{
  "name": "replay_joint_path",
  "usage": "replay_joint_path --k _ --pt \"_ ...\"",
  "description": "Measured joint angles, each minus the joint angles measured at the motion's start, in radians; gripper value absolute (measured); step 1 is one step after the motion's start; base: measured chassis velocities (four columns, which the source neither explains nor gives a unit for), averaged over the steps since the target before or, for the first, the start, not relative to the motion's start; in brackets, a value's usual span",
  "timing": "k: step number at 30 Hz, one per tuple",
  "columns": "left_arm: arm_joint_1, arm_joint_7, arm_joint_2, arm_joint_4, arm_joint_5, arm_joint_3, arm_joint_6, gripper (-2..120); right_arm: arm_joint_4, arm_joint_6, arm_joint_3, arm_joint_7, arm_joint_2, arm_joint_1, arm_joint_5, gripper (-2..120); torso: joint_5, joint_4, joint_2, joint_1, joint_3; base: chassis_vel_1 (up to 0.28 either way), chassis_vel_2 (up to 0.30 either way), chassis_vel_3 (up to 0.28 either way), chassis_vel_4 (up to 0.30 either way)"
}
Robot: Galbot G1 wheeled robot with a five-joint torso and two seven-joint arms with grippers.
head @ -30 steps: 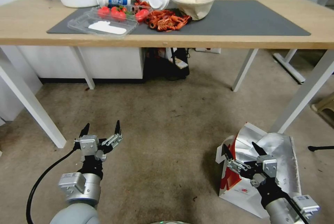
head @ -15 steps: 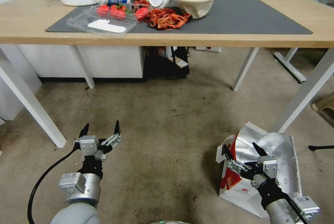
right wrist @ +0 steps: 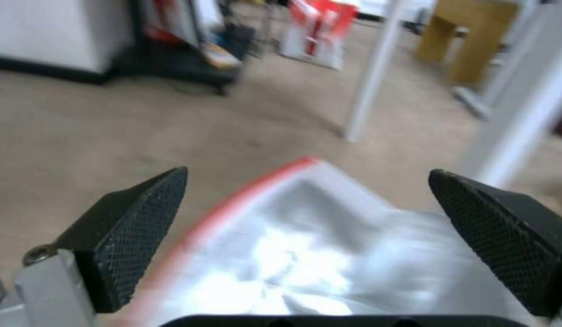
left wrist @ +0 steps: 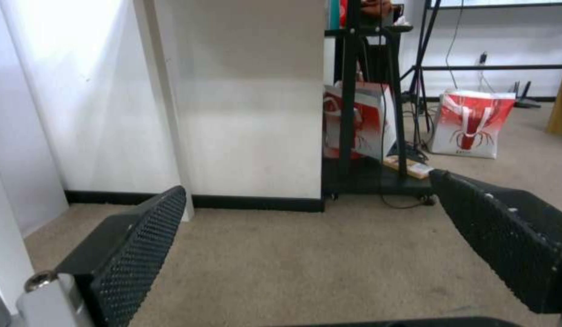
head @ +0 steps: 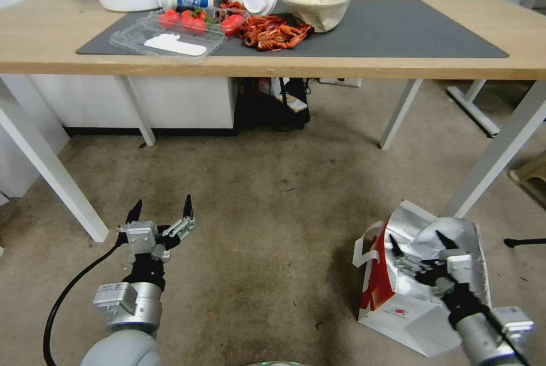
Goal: Pick up the food delivery bag from the floor and place it on the table.
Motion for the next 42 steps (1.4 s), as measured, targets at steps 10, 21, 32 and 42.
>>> replay_joint_path --k 10,21,32,42 --pt "0.003 0.008 -0.009 0.000 0.014 0.001 0.008 100 -0.223 -0.106 0.043 0.157 -0.219 0.171 0.091 100 0.0001 0.0000 0.002 0.000 0.000 0.000 0.000 0.000 0.000" --pt "0.015 0.008 -0.025 -0.005 0.029 -0.005 0.007 100 -0.355 -0.241 -0.029 0.258 -0.271 0.315 0.132 100 0.0000 0.0000 0.002 0.000 0.000 0.000 0.000 0.000 0.000" --pt "0.029 0.010 -0.032 -0.018 0.040 -0.009 0.001 100 -0.417 -0.344 -0.050 0.284 -0.283 0.353 0.157 100 -0.0002 0.0000 0.003 0.000 0.000 0.000 0.000 0.000 0.000" --pt "0.041 0.011 -0.039 -0.028 0.050 -0.009 -0.008 100 -0.438 -0.403 -0.051 0.269 -0.293 0.358 0.162 100 -0.0002 -0.0001 0.003 0.000 0.000 0.000 0.000 0.000 0.000"
